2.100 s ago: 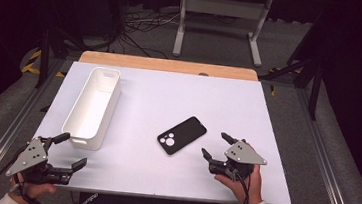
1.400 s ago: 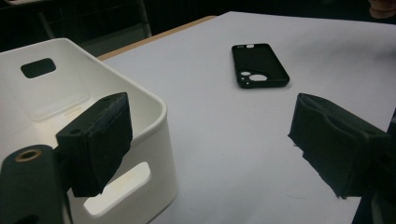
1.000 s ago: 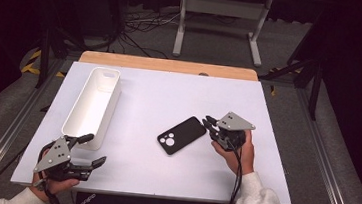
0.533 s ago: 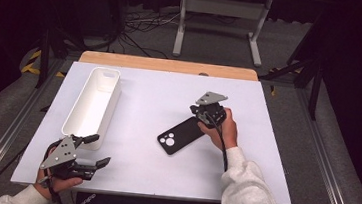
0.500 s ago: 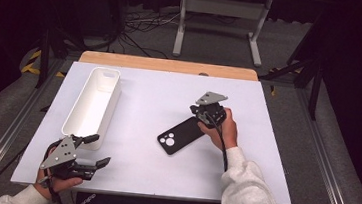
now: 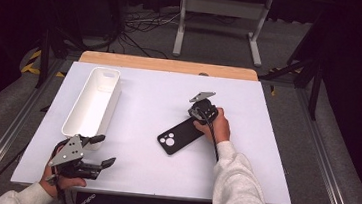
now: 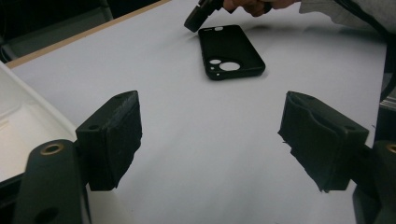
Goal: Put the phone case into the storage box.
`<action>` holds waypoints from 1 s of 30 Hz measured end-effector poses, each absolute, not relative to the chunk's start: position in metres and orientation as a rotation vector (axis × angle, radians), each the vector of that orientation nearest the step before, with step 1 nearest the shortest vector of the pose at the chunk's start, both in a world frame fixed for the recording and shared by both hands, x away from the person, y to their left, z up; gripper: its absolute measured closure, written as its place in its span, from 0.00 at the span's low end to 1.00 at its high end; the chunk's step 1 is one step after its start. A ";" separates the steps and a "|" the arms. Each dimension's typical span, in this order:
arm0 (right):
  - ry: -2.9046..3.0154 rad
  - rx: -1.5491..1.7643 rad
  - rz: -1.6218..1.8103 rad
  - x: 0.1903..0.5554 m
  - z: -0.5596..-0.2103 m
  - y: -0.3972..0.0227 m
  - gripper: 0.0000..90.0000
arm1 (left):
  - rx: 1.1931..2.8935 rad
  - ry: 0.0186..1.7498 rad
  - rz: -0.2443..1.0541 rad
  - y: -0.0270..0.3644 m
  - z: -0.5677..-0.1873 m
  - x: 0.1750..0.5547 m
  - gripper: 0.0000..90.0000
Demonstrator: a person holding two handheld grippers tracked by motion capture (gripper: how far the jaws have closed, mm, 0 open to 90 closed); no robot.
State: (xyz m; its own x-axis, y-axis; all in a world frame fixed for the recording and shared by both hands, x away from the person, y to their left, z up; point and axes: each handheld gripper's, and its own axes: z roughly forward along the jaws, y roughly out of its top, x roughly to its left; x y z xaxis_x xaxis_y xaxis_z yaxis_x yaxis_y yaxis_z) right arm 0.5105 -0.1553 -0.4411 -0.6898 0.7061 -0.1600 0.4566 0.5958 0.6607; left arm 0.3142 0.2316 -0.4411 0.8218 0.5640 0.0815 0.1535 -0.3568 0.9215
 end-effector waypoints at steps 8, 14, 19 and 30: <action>2.436 0.934 0.797 0.510 -0.444 -0.160 1.00 | 1.927 0.534 0.485 0.230 -0.443 0.311 0.25; 2.452 0.917 0.777 0.499 -0.445 -0.164 1.00 | 1.923 0.536 0.480 0.232 -0.444 0.309 0.25; 2.456 0.917 0.799 0.486 -0.445 -0.172 1.00 | 1.932 0.533 0.472 0.234 -0.444 0.310 0.23; 2.462 0.919 0.886 0.461 -0.449 -0.185 1.00 | 1.943 0.537 0.476 0.235 -0.444 0.309 0.21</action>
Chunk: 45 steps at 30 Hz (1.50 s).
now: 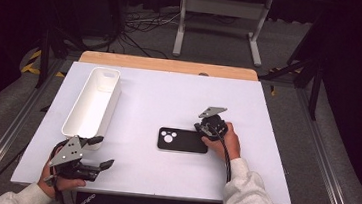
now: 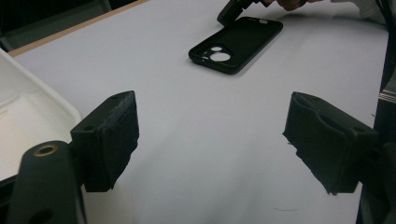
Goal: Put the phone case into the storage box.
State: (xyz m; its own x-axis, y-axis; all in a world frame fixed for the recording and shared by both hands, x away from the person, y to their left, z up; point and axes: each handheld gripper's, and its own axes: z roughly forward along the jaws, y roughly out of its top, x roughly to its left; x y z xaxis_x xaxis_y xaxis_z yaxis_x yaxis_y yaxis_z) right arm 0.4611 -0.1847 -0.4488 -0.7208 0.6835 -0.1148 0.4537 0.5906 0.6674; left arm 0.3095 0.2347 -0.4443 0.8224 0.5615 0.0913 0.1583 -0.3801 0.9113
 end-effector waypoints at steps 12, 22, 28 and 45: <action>2.502 0.895 0.902 0.436 -0.448 -0.194 0.97 | 1.948 0.541 0.473 0.235 -0.445 0.309 0.20; 2.551 0.876 0.923 0.417 -0.447 -0.200 0.96 | 1.948 0.545 0.473 0.235 -0.445 0.309 0.20; 2.574 0.850 0.929 0.402 -0.447 -0.199 0.96 | 1.947 0.547 0.469 0.235 -0.445 0.309 0.20; 2.633 0.754 0.960 0.374 -0.448 -0.182 0.95 | 1.946 0.552 0.463 0.235 -0.446 0.310 0.20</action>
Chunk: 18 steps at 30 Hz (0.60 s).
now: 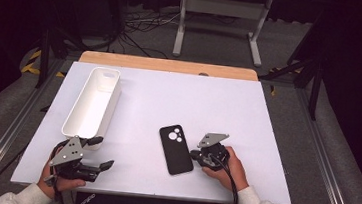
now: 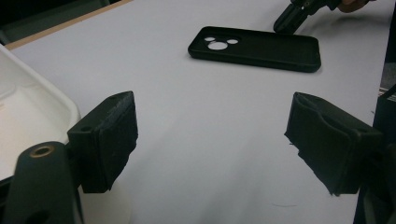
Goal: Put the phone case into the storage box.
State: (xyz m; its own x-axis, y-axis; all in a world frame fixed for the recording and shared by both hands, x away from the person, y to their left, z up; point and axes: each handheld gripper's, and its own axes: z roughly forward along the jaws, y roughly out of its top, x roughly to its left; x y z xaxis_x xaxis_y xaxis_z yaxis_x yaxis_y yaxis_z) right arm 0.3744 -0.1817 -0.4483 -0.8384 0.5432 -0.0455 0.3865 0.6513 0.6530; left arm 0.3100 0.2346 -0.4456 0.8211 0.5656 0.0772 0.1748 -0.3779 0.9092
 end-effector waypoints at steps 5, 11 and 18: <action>2.638 0.746 0.979 0.374 -0.449 -0.179 0.94 | 1.947 0.554 0.458 0.235 -0.446 0.310 0.20; 2.645 0.725 0.983 0.372 -0.450 -0.174 0.94 | 1.948 0.552 0.455 0.234 -0.446 0.310 0.20; 2.651 0.708 0.983 0.371 -0.450 -0.171 0.94 | 1.949 0.554 0.464 0.234 -0.446 0.310 0.20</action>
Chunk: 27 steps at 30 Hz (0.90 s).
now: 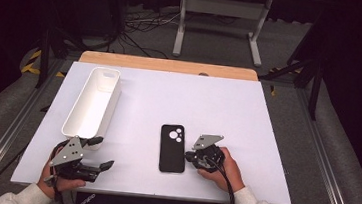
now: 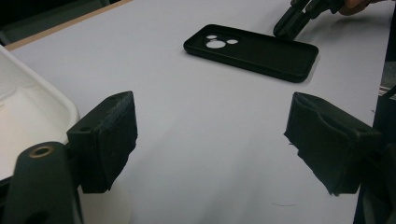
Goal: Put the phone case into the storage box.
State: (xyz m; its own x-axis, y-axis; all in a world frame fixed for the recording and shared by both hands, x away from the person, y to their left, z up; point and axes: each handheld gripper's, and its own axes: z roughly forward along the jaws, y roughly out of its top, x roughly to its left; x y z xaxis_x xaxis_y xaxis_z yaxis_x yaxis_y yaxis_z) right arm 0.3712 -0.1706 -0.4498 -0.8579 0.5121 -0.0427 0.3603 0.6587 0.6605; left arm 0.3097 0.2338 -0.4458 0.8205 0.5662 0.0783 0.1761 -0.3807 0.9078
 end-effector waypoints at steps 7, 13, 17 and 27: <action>2.637 0.706 0.984 0.372 -0.450 -0.170 0.89 | 1.950 0.553 0.462 0.233 -0.446 0.310 0.19; 2.618 0.737 0.983 0.374 -0.446 -0.173 0.78 | 1.959 0.546 0.465 0.232 -0.446 0.309 0.19; 2.592 0.763 0.997 0.378 -0.439 -0.175 0.72 | 1.968 0.539 0.458 0.232 -0.446 0.310 0.19; 2.460 0.884 1.001 0.407 -0.413 -0.175 0.34 | 1.983 0.531 0.445 0.230 -0.448 0.311 0.18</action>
State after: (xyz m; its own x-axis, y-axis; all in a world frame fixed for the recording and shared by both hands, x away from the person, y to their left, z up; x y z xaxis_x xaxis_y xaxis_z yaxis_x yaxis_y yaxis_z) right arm 0.4070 -0.1748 -0.4134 -0.7483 0.6591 -0.0754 0.4191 0.5577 0.7164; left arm 0.3110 0.2298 -0.4478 0.8363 0.5420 0.0831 0.1764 -0.4093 0.8952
